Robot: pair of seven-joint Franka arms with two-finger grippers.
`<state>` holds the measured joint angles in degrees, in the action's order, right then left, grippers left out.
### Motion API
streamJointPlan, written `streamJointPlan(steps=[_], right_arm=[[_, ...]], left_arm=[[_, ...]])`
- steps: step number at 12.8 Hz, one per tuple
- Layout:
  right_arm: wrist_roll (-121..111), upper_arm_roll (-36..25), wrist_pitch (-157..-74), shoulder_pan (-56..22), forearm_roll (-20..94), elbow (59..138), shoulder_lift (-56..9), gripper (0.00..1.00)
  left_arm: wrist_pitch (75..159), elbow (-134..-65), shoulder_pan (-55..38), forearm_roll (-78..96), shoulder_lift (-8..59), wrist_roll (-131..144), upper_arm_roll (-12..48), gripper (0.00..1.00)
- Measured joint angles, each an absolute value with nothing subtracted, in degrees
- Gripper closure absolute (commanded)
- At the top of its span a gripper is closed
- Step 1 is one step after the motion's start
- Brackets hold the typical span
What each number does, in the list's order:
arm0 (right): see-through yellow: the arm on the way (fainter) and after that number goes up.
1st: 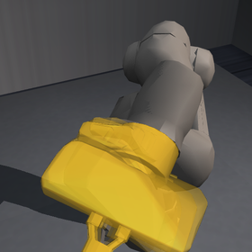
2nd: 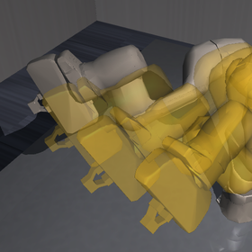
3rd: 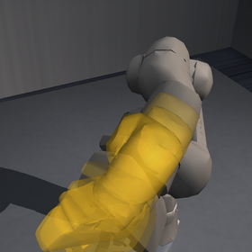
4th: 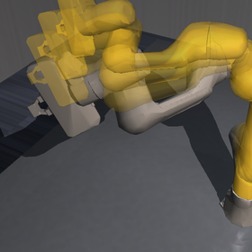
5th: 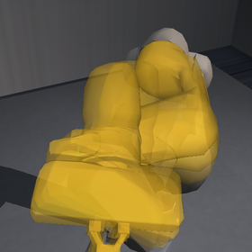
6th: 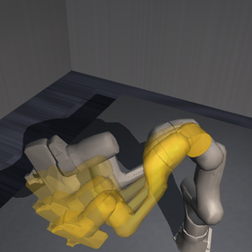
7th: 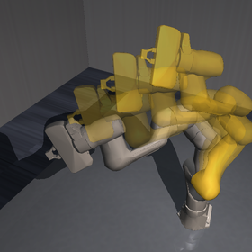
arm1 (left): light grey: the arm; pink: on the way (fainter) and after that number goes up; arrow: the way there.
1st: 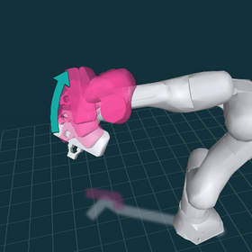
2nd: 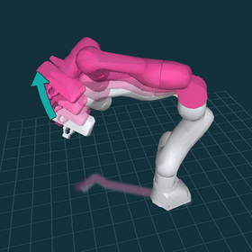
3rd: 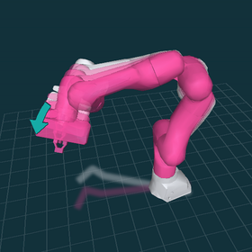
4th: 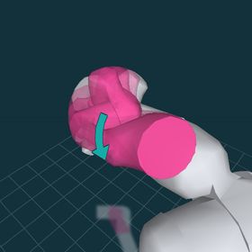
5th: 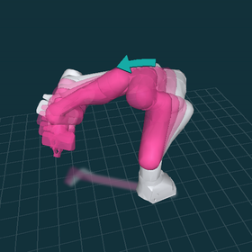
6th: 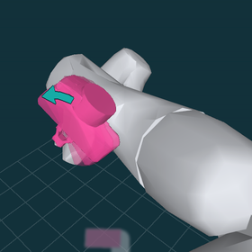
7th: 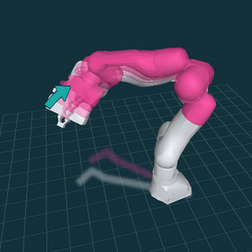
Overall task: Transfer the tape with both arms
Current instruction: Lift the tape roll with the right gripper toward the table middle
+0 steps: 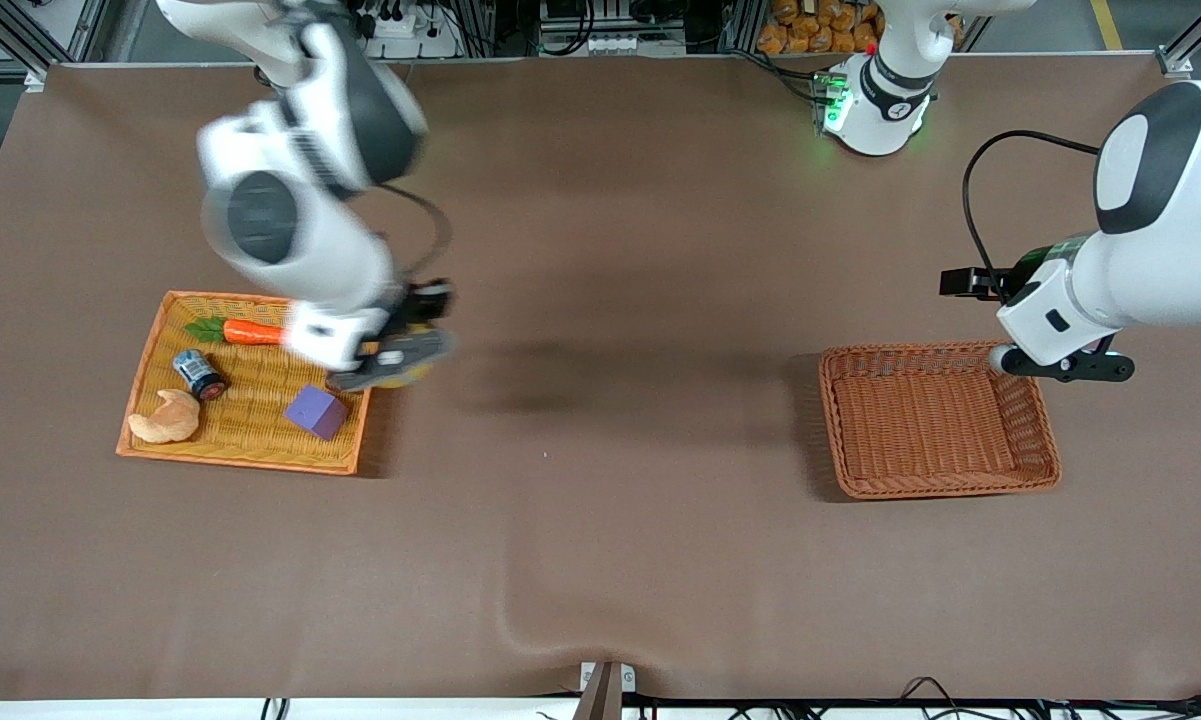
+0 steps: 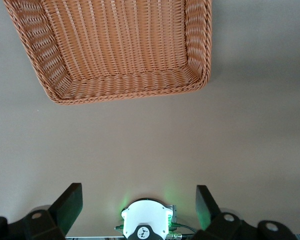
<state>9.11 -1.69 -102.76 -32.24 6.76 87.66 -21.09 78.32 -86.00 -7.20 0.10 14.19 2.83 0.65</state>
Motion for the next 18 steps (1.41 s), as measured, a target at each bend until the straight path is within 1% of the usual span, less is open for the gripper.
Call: streamJointPlan(steps=[4,7,10,11,14,15,17,18], right_arm=[[22.1,-1.5,-108.0,-42.5,6.8,80.1,-33.2,1.00],[31.4,-1.4,-118.1,-48.7,6.7,78.9,-40.9,1.00],[34.9,-1.5,-126.2,-51.1,6.7,78.4,-46.8,1.00],[34.9,-1.6,-128.1,-51.1,6.7,78.2,-48.1,0.91],[34.9,-2.1,-129.8,-50.8,6.7,77.3,-49.6,0.30],[34.9,-2.2,-129.7,-50.7,6.7,76.8,-49.5,0.21],[35.1,-2.4,-128.8,-50.4,6.8,75.2,-49.0,0.14],[35.5,-2.7,-127.2,-50.2,6.8,74.4,-48.0,0.13]], left_arm=[[78.3,-86.0,-7.1,0.1,14.4,2.8,0.6,0.00],[78.3,-86.0,-7.0,0.1,14.5,2.8,0.6,0.00],[78.3,-86.0,-6.9,0.2,14.5,2.8,0.6,0.00],[78.3,-86.0,-6.8,0.7,14.5,2.8,0.5,0.00],[78.3,-86.0,-5.0,4.5,14.8,2.8,0.2,0.00],[78.3,-86.0,-4.3,6.0,15.0,2.8,0.2,0.00],[78.3,-86.0,-2.6,9.5,15.4,2.8,0.1,0.00],[78.3,-86.0,-1.4,11.7,15.7,2.8,0.0,0.00]])
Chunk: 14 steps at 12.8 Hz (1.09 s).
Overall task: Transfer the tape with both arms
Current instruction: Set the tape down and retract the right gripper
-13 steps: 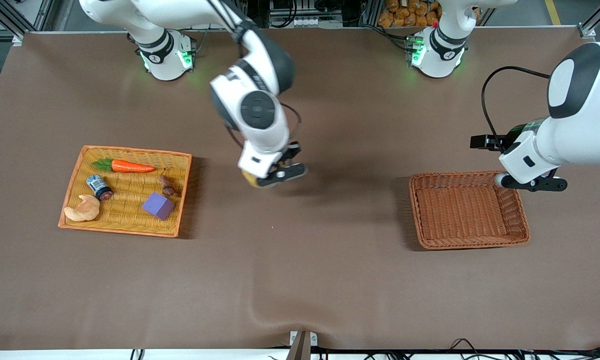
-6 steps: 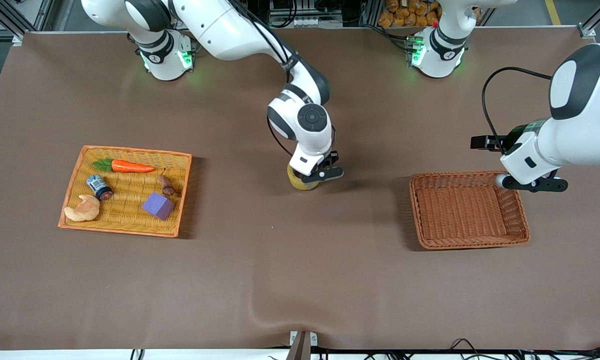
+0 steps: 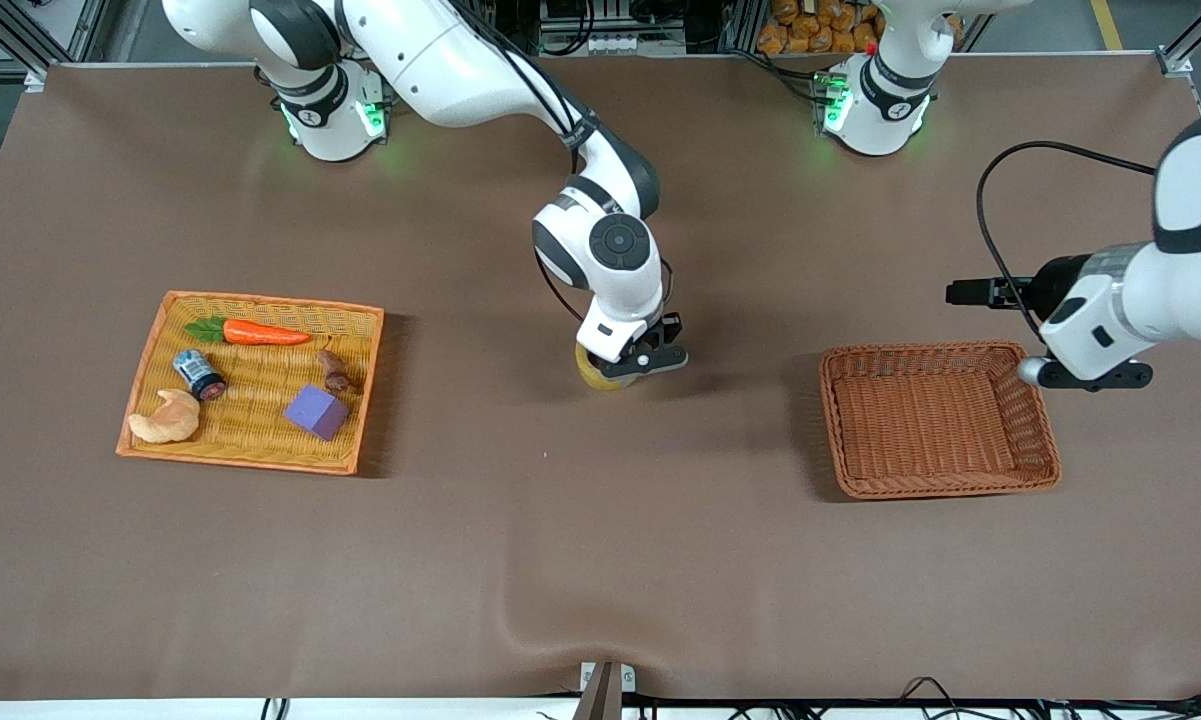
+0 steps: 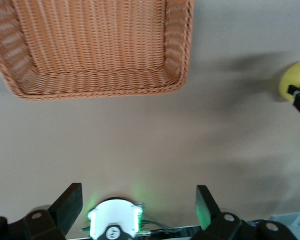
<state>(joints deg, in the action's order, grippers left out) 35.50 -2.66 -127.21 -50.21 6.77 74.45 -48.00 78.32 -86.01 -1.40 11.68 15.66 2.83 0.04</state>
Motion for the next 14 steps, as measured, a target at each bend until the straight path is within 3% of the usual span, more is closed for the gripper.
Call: streamJointPlan(steps=[3,7,14], right_arm=[[35.9,-5.5,-114.9,-48.0,6.7,73.8,-40.1,0.00],[29.7,-6.2,-111.6,-36.6,6.7,82.8,-27.2,0.00],[22.0,-6.1,-101.2,-18.1,8.9,86.5,-16.9,0.00]], left_arm=[[78.3,-86.0,2.3,18.5,16.9,2.8,-0.1,0.00],[78.3,-84.4,1.5,20.3,17.1,2.8,0.9,0.00],[80.3,-74.1,-9.1,20.4,19.3,3.8,1.3,0.00]])
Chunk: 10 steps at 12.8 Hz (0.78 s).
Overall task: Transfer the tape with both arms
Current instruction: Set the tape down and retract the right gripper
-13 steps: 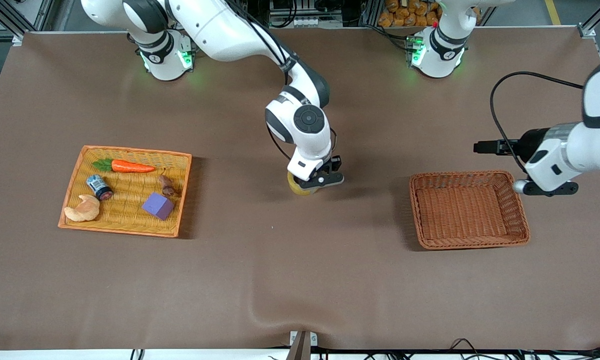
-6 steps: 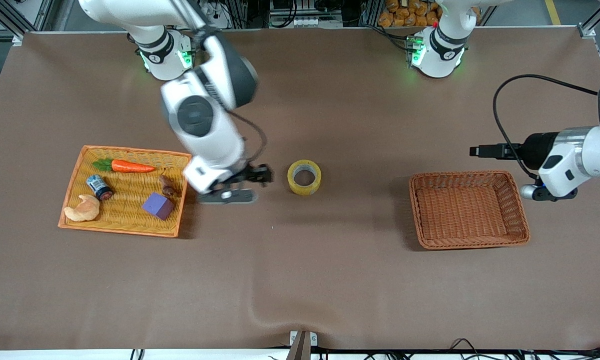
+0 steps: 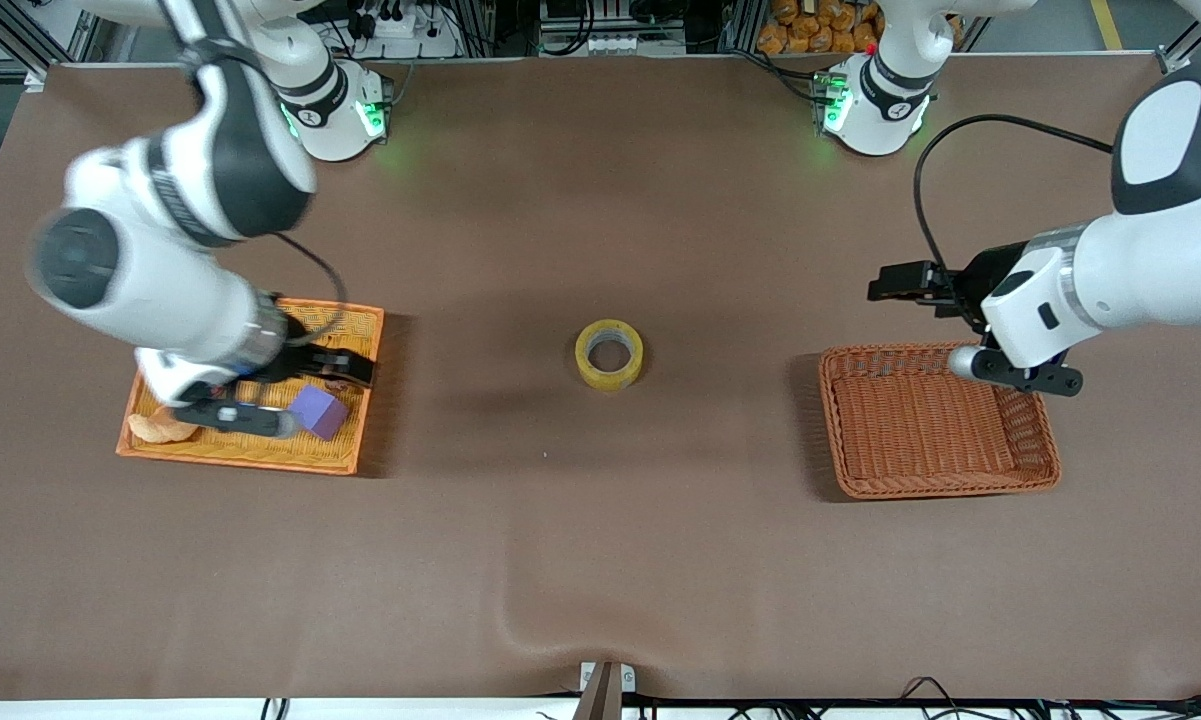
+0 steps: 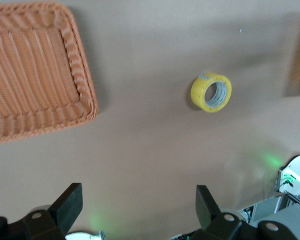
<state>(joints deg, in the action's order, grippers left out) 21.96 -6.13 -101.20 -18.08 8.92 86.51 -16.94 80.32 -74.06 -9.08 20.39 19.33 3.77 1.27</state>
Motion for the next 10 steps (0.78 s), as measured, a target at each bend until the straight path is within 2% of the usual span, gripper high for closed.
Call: streamJointPlan(steps=[4,7,10], right_arm=[[9.7,-6.4,-97.8,-10.5,3.3,86.7,-11.8,0.00],[1.6,-6.4,-95.7,-6.4,1.2,86.7,-8.5,0.00],[-3.8,-6.4,-92.5,-1.2,1.2,86.8,-6.0,0.00]], left_arm=[[86.3,-72.7,-8.9,20.4,20.6,3.8,1.1,0.00],[87.4,-72.6,-7.8,20.4,20.7,3.7,0.4,0.00],[87.4,-72.7,-2.9,23.4,22.8,3.7,0.0,0.00]])
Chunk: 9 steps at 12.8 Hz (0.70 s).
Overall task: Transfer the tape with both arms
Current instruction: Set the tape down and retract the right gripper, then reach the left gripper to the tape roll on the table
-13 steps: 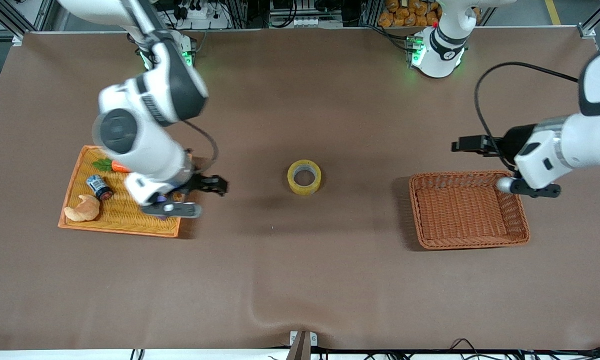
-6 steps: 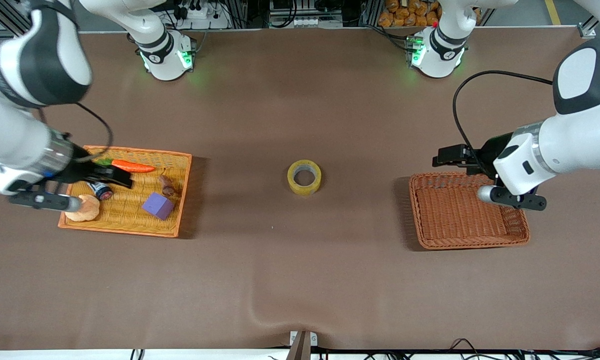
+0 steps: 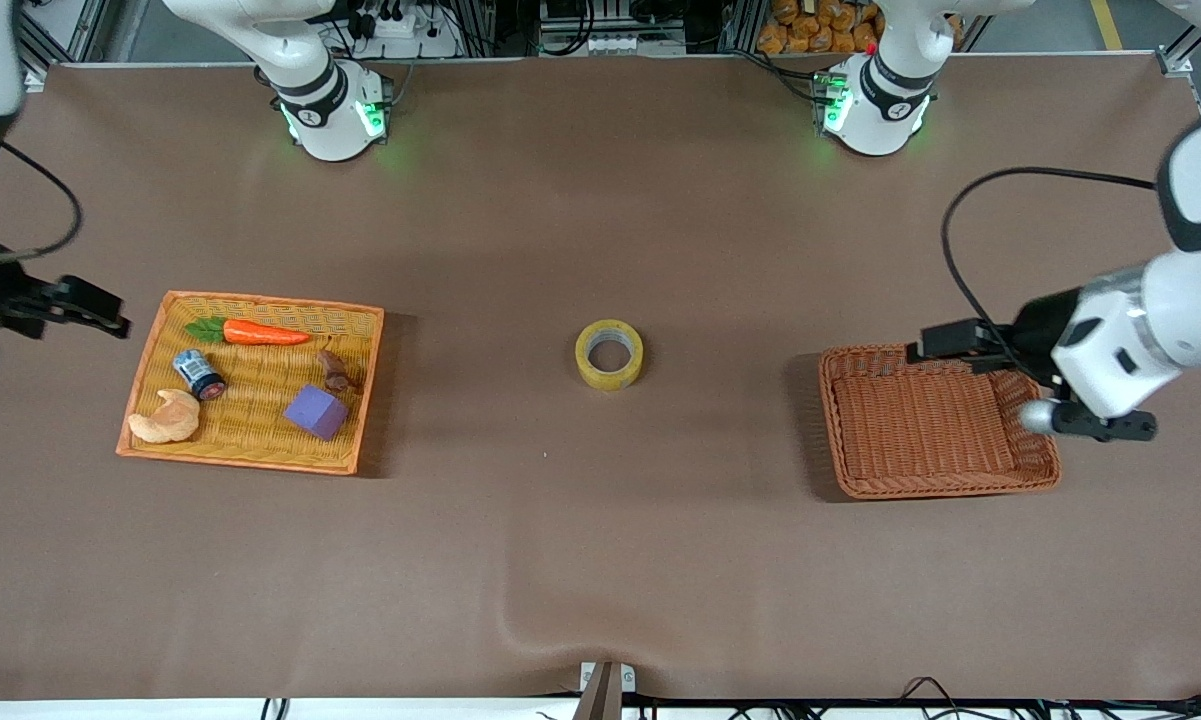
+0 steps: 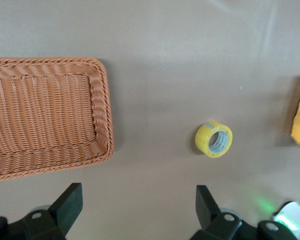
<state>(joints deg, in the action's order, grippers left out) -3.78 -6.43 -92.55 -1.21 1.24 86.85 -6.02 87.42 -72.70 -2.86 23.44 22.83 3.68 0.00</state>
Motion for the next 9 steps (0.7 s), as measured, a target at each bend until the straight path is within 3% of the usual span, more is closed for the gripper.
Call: streamJointPlan(steps=[4,9], right_arm=[[-4.1,-6.3,-90.7,0.0,1.3,89.3,-1.5,0.00],[-6.1,-6.2,-88.5,0.4,1.2,89.8,0.6,0.00]], left_arm=[[87.8,-72.7,3.5,31.6,28.2,3.0,-0.1,0.00],[87.8,-73.0,-1.6,31.8,31.3,3.7,1.2,0.00]])
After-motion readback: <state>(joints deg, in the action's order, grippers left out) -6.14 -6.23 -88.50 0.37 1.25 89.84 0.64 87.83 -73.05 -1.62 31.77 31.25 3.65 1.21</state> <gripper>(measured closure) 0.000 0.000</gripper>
